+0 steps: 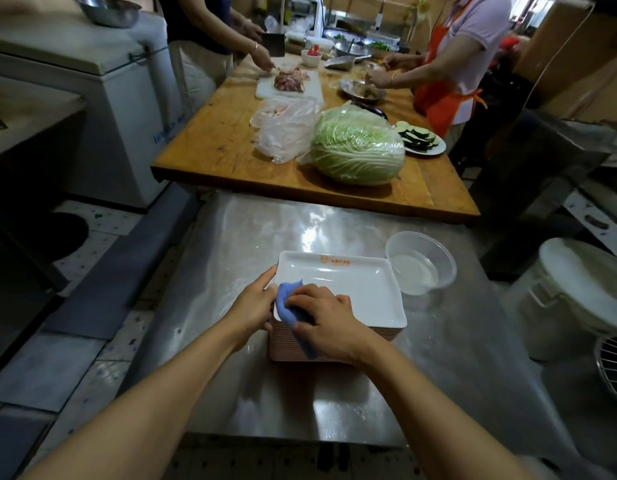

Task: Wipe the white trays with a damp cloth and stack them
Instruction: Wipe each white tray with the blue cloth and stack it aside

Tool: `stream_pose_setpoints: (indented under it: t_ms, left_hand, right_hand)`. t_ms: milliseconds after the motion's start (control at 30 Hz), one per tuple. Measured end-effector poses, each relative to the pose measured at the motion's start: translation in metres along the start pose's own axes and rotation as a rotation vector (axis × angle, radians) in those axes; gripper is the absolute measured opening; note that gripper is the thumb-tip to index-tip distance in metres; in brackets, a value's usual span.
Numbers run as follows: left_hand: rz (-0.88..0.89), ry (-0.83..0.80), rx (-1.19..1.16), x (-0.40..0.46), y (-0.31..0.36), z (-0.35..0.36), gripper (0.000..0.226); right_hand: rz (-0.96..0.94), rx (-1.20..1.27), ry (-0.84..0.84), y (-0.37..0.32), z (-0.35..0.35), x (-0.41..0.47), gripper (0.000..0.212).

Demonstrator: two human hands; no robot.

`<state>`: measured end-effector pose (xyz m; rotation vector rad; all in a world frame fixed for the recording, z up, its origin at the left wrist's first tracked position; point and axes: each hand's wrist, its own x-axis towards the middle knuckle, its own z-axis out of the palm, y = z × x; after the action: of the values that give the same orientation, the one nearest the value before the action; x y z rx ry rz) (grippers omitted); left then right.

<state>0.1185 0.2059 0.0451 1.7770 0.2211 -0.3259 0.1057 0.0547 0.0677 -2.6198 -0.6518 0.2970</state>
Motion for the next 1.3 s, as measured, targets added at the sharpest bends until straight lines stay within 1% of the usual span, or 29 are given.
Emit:
stream_pose_setpoints:
  t_ms: [100,200,300,367,433,500,567,667,733,800,833,933,1067,1133,1233,1300]
  left_hand:
    - [-0.021,0.044,0.035,0.002,0.006,0.005,0.042]
    - [-0.04,0.091,0.112,0.005,0.008,0.011,0.045]
    - [-0.059,0.123,0.186,0.009,0.008,0.013,0.051]
    - [-0.051,0.142,0.231,0.011,0.006,0.013,0.052]
    - [-0.023,0.165,0.278,0.014,0.004,0.012,0.053]
    - [-0.007,0.173,0.299,0.017,0.003,0.012,0.053]
    - [-0.002,0.161,0.309,0.019,0.003,0.011,0.054]
    - [0.007,0.137,0.307,0.019,0.002,0.009,0.056]
    - [0.009,0.131,0.298,0.019,0.002,0.008,0.056]
    - [0.006,0.133,0.292,0.019,0.001,0.008,0.055]
    - [0.003,0.128,0.291,0.018,0.001,0.008,0.054]
    - [0.0,0.105,0.264,0.016,0.002,0.008,0.052]
    - [0.009,0.12,0.274,0.017,0.003,0.007,0.052]
    - [0.009,0.112,0.242,0.016,0.002,0.008,0.051]
    - [0.026,0.1,0.189,0.013,-0.002,0.009,0.045]
    - [0.034,0.109,0.161,0.012,-0.004,0.01,0.041]
  right_hand:
    - [-0.066,-0.086,0.066,-0.001,0.006,-0.011,0.039]
    - [-0.083,-0.178,0.156,0.001,0.013,-0.018,0.035]
    - [0.01,-0.229,0.239,0.019,0.009,-0.034,0.031]
    - [0.106,-0.265,0.283,0.036,0.001,-0.049,0.032]
    - [0.203,-0.341,0.297,0.051,-0.007,-0.062,0.034]
    - [0.275,-0.391,0.294,0.062,-0.014,-0.067,0.03]
    - [0.277,-0.415,0.275,0.067,-0.018,-0.06,0.028]
    - [0.259,-0.442,0.261,0.075,-0.026,-0.033,0.032]
    - [0.248,-0.392,0.284,0.08,-0.03,-0.012,0.028]
    - [0.266,-0.252,0.339,0.081,-0.027,0.003,0.024]
    - [0.256,-0.202,0.348,0.078,-0.022,0.008,0.026]
    - [0.149,-0.123,0.286,0.059,-0.003,0.023,0.032]
    - [0.016,-0.072,0.202,0.026,0.01,0.045,0.041]
    - [-0.02,-0.043,0.183,0.016,0.012,0.045,0.043]
    - [-0.063,0.037,0.211,0.012,0.011,0.024,0.033]
    - [-0.115,0.022,0.216,0.011,0.012,0.005,0.03]
